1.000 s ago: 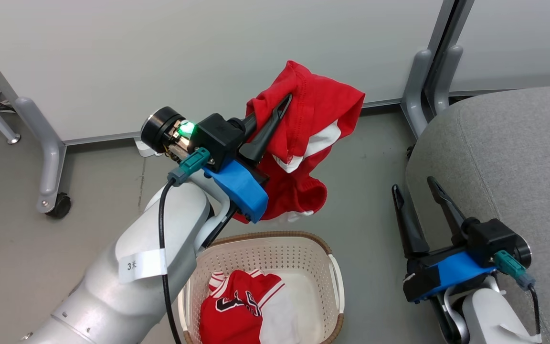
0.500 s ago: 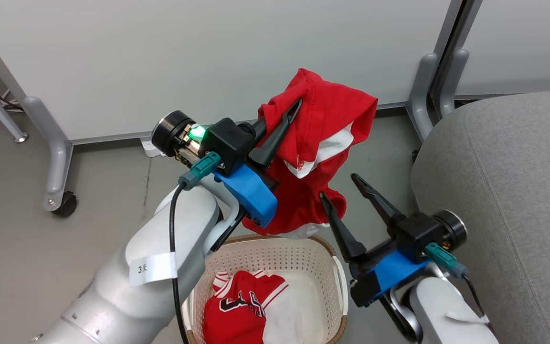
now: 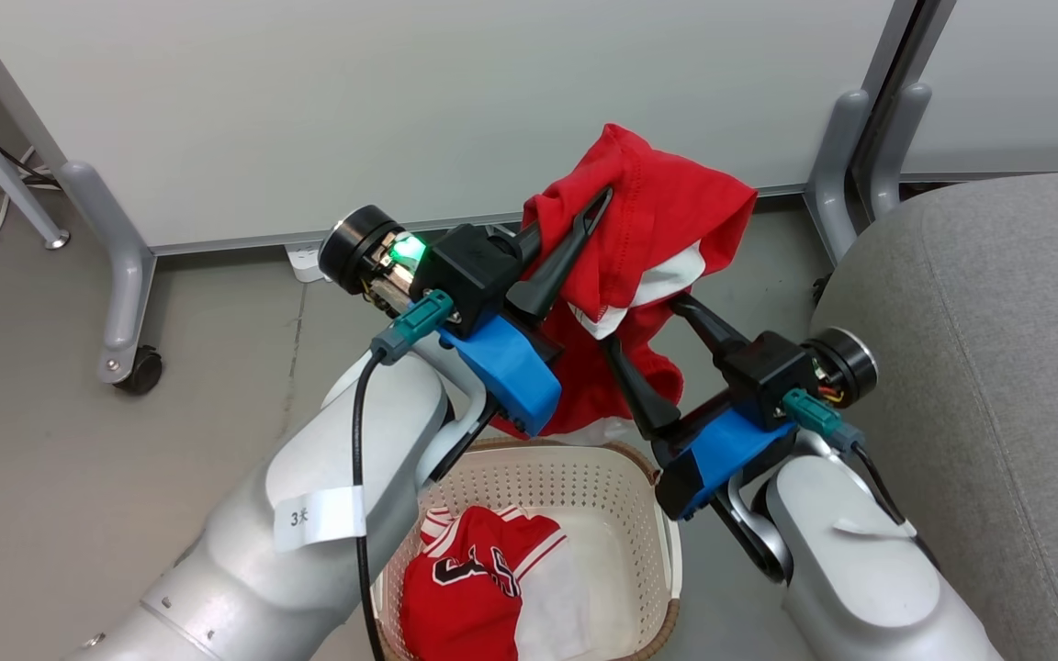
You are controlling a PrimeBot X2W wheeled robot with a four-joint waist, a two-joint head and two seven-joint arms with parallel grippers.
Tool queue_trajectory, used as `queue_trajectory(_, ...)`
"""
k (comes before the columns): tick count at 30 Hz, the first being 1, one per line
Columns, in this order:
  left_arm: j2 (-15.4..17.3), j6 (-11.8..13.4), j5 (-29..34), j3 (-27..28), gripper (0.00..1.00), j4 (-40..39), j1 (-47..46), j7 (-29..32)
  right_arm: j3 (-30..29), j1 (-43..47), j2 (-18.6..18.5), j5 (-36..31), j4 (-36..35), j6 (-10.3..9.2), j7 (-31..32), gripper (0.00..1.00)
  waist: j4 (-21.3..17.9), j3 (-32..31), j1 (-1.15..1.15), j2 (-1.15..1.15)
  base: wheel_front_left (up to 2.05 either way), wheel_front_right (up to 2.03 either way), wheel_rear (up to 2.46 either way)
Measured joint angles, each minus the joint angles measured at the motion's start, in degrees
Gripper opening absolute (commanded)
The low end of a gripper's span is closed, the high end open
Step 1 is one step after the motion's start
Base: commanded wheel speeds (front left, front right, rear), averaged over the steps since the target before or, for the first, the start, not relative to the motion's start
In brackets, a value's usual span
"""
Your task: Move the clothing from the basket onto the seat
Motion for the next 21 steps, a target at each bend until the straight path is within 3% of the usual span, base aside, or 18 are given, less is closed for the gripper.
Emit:
queue_trajectory(10,-1.08,-0.16,0.01,-0.22,0.0,0.01,-0.71,0.0,2.63,-5.05,0.05,2.83,3.24,0.0,0.0,1.0,0.53,1.04,0.0,0.0,0.0,0.0,0.0)
queue_trajectory(11,-1.14,-0.16,0.01,-0.22,0.0,0.03,-0.8,0.0,2.58,-5.33,0.07,2.96,3.54,0.0,0.0,0.28,0.57,1.07,0.0,0.0,0.0,0.0,0.0)
queue_trajectory(12,-1.16,-0.16,0.01,-0.21,0.0,0.04,-0.9,-0.01,2.52,-5.52,0.05,2.96,3.65,0.0,0.0,0.0,0.6,1.09,0.0,0.0,0.0,0.0,0.0)
queue_trajectory(21,-1.36,-0.16,0.02,0.04,0.0,0.18,-0.96,-0.01,3.11,-6.14,0.07,3.38,4.02,0.0,0.0,0.0,0.97,1.25,0.0,0.0,0.0,0.0,0.0)
